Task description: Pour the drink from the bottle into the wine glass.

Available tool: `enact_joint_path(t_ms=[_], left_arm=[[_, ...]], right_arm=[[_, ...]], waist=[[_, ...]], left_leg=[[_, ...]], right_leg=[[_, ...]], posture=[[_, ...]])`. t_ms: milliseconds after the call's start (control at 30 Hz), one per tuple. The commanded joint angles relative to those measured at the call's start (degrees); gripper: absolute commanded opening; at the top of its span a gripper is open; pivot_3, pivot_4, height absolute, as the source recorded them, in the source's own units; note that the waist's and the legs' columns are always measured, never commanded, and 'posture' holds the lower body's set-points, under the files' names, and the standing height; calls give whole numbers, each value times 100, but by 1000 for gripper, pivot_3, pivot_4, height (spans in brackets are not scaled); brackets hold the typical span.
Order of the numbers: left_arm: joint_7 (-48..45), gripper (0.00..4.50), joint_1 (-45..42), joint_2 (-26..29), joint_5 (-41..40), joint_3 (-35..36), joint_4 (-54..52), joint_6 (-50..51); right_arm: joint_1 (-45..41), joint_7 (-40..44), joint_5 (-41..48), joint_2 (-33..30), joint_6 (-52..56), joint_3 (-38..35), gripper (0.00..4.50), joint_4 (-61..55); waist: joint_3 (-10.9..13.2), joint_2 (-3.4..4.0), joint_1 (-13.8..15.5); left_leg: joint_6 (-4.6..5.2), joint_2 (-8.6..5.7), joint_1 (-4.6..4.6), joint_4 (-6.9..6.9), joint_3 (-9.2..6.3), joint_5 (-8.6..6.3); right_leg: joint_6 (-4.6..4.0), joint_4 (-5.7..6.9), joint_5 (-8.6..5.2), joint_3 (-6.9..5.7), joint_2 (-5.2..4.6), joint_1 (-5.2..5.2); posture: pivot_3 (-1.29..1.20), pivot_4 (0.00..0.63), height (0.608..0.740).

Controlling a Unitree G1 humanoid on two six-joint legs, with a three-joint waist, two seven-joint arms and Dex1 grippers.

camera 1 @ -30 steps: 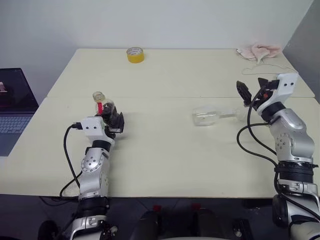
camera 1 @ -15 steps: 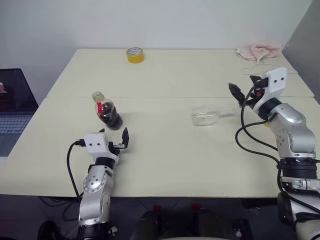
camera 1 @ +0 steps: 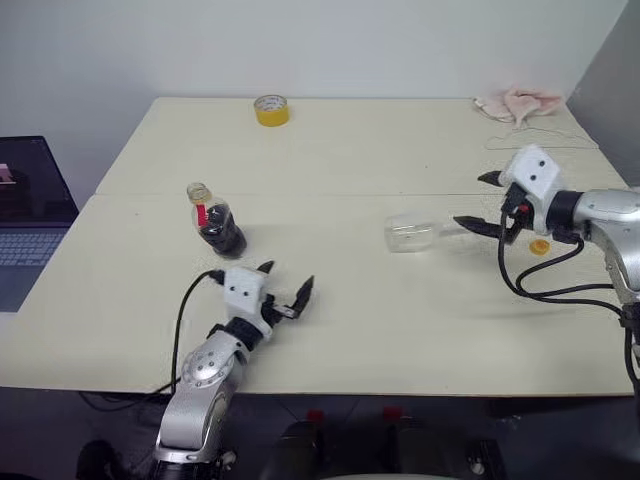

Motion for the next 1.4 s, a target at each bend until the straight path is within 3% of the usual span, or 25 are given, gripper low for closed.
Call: enact_joint_path(t_ms=[33,433,767,867,1200,1233,1400], left_arm=[[-329,4493,-489,268,-15,-328,-443,526],[-412,4493,-583,276,112,-731,-431,765],[-434,4493,-623,240,171,-856,-376,774],[-370,4500,-596,209,221,-876,-405,787],[-225,4500,-529,132,340,-897,-485,832],[-217,4500,-526,129,344,-896,-489,835],[-174,4500,-534,99,376,-904,-464,824]], right_arm=[[-515,405,-739,-5,-590,581,4500,452],[-1971,1563,-1914,597,-1571,1584,4500,2439],[-3269,1595,-2746,1433,-2832,1952,4500,5116],[-3403,1557,-2879,1577,-2974,1947,3890,5440],[-3608,1034,-3562,1782,-3198,2151,315,6212],[-3623,1019,-3606,1789,-3209,2156,131,6236],[-3651,765,-3773,1803,-3387,2149,131,6236]], waist=[[0,0,-4],[4,-1,-13],[4,-1,-21],[4,0,-19],[4,2,-25],[4,2,-25],[4,2,-25]], left_leg=[[0,0,0,1,1,0],[-1,0,-2,-3,0,0],[-2,-1,-1,-4,0,1],[-2,-3,-2,-3,0,1],[-2,-2,0,-4,1,1],[-2,-2,0,-4,1,1],[-2,-3,0,-3,2,1]], right_leg=[[0,0,0,1,0,0],[0,-13,0,0,-1,0],[0,-13,0,1,-2,-2],[-1,-12,0,1,-2,-2],[-1,-7,0,5,-1,-5],[-1,-8,0,5,-1,-5],[-1,-6,0,6,-2,-5]], posture=[[0,150,740],[0,150,740],[0,150,740],[0,150,740],[0,150,740],[0,150,740],[0,150,740]])
